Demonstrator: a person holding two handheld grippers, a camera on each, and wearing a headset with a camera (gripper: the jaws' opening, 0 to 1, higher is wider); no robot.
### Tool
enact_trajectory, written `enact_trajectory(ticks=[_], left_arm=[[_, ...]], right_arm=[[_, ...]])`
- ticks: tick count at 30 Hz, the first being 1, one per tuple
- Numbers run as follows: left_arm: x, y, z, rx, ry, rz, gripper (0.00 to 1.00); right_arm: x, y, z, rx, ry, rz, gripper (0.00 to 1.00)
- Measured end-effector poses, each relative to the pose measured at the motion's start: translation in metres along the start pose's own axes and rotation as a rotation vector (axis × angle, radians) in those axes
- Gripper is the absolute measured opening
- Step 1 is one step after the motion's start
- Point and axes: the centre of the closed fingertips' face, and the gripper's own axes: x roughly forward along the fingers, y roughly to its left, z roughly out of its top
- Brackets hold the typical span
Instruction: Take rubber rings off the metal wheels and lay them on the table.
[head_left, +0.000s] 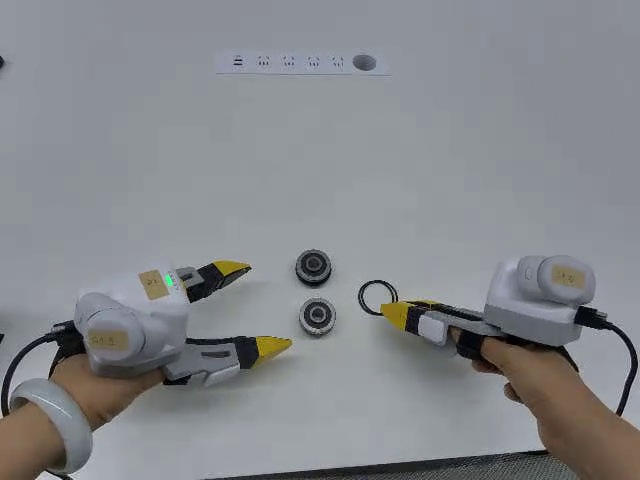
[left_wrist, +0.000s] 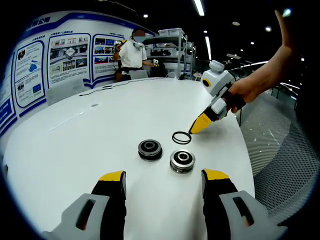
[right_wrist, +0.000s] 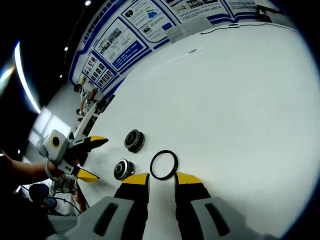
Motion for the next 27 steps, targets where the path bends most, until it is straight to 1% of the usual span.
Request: enact_trajectory(ticks=[3,6,9,12,13,16,17,19,22,25,27], left_arm=[[0.000,0.000,0.000,-0.002,0.000,0.001,0.62],[0.000,0.000,0.001,-0.003,-0.001,0.000,0.61],[0.000,0.001,0.002,-0.008,-0.003,0.002,0.61],[0.001,0.004,0.003,-0.013,-0.005,0.008,0.61],[0.001,0.005,0.004,-0.014,-0.008,0.011,0.61],[0.002,0.010,0.008,-0.027,-0.014,0.021,0.59],[0.003,0.012,0.010,-0.025,-0.016,0.027,0.58],[0.004,0.014,0.012,-0.023,-0.017,0.030,0.56],[0.008,0.017,0.016,-0.012,-0.012,0.037,0.54],[0.011,0.017,0.022,-0.002,-0.014,0.034,0.53],[0.013,0.017,0.026,0.007,-0.017,0.033,0.52]], right_arm=[[-0.002,0.001,0.001,-0.026,0.000,0.001,0.23],[-0.005,0.005,0.005,-0.060,-0.015,0.009,0.24],[-0.007,0.009,0.008,-0.121,-0.030,0.022,0.30],[-0.008,0.016,0.008,-0.188,-0.036,0.042,0.38],[-0.008,0.017,0.008,-0.216,-0.042,0.048,0.42],[-0.007,0.023,0.008,-0.254,-0.046,0.062,0.50],[-0.007,0.026,0.010,-0.277,-0.055,0.072,0.52],[-0.006,0.029,0.010,-0.292,-0.056,0.078,0.55],[-0.003,0.034,0.010,-0.335,-0.054,0.086,0.59],[-0.001,0.037,0.009,-0.362,-0.046,0.091,0.60],[-0.001,0.037,0.009,-0.368,-0.042,0.092,0.60]])
